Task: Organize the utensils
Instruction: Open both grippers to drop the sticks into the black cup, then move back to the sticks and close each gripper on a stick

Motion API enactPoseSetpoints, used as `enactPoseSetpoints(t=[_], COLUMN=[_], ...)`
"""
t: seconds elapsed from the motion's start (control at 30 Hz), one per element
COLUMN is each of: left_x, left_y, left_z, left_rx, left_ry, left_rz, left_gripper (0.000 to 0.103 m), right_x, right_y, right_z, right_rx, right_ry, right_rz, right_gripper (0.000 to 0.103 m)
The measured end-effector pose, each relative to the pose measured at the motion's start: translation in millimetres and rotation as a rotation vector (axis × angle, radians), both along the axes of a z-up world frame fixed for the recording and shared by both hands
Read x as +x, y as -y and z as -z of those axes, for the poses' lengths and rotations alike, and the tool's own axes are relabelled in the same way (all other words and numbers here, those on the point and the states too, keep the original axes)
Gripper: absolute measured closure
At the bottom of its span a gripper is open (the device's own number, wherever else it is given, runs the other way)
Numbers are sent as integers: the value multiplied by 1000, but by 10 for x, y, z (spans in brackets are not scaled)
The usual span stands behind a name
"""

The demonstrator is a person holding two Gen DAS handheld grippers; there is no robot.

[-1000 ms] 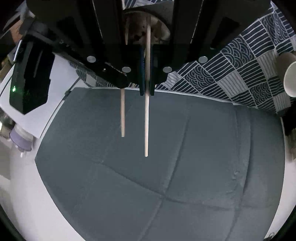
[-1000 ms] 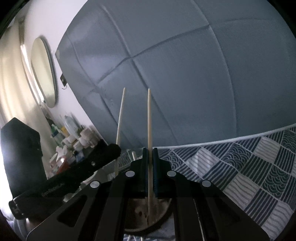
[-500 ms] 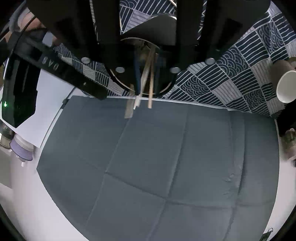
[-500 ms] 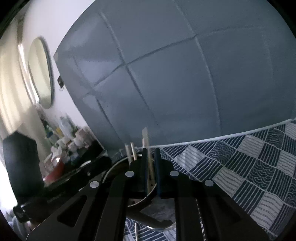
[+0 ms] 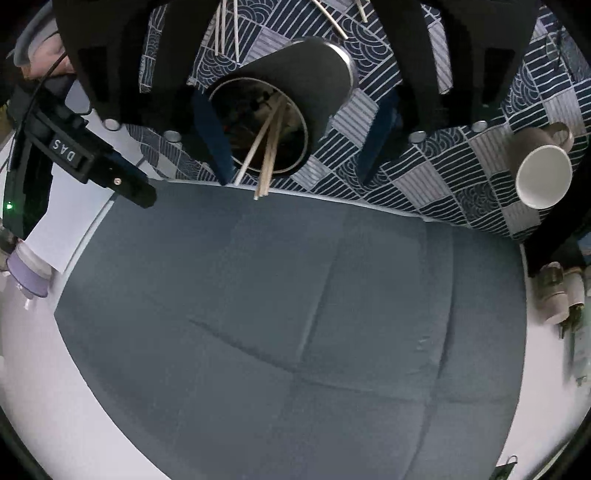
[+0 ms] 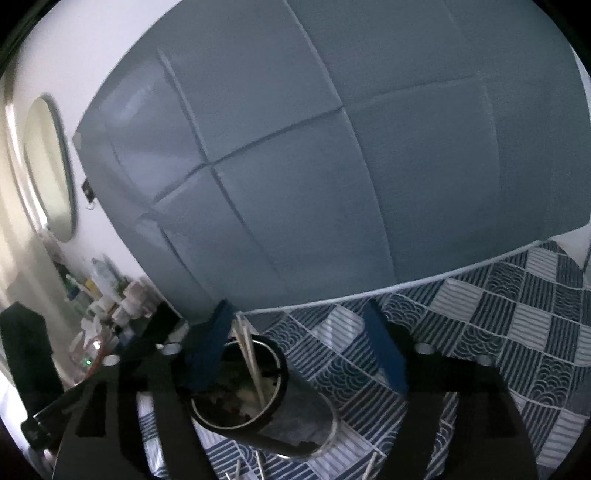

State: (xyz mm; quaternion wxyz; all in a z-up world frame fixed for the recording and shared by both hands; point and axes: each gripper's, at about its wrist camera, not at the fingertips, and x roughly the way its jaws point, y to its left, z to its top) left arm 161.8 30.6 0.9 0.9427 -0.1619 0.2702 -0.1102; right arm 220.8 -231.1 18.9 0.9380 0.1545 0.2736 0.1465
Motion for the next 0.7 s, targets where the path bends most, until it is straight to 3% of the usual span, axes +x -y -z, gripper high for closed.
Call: enactPoseSetpoints(t=[0.07, 0.33, 0.7], left_x=[-28, -112, -287], left_y=[-30, -93, -85], left_z=[24, 217, 660], left_rx=[-7, 11, 29], left_ry=[-5, -75, -208], left_rz=[-15, -51, -60], left_gripper=[25, 6, 6], right_x=[1, -17, -119], right_y=[22, 146, 394], right_z=[7, 168, 448], right_rx=[-1, -19, -33], right_ry=[-8, -72, -130], right_rz=[18, 61, 96], right_gripper=[19, 18, 18])
